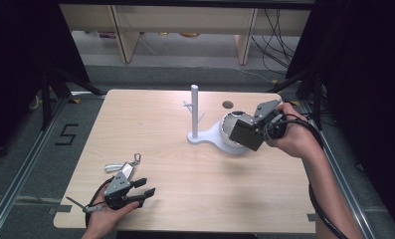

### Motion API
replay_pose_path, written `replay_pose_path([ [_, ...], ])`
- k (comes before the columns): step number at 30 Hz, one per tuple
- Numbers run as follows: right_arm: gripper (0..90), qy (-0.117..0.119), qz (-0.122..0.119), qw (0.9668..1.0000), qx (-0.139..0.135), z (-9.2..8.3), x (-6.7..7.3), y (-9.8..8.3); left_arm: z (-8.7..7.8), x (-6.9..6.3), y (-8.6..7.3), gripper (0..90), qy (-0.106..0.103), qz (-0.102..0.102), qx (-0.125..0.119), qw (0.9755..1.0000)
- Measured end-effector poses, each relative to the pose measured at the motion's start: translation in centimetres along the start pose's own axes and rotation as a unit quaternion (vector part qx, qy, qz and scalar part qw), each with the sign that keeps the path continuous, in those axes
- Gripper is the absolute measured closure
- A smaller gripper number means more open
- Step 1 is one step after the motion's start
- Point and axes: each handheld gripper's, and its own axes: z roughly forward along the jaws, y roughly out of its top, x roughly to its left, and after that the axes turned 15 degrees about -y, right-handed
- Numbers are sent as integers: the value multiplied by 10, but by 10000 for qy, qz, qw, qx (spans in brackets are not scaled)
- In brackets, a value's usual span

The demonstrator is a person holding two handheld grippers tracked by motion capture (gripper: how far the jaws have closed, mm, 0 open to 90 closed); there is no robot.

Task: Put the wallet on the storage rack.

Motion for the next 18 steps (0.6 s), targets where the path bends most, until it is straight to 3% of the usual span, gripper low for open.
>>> replay_pose_path([
  [3, 796, 6, -101, 9999, -81, 5, -2, 4, 0, 0, 0, 466, 12, -7, 20, 10000],
  [10, 796, -90, -59, 9999, 3, 19, -7, 7, -2, 1, 0, 465, 6, -11, -13, 10000],
  [18, 796, -99, -13, 9999, -42, 22, -12, 8, -1, 2, 0, 465, -33, -8, -36, 10000],
])
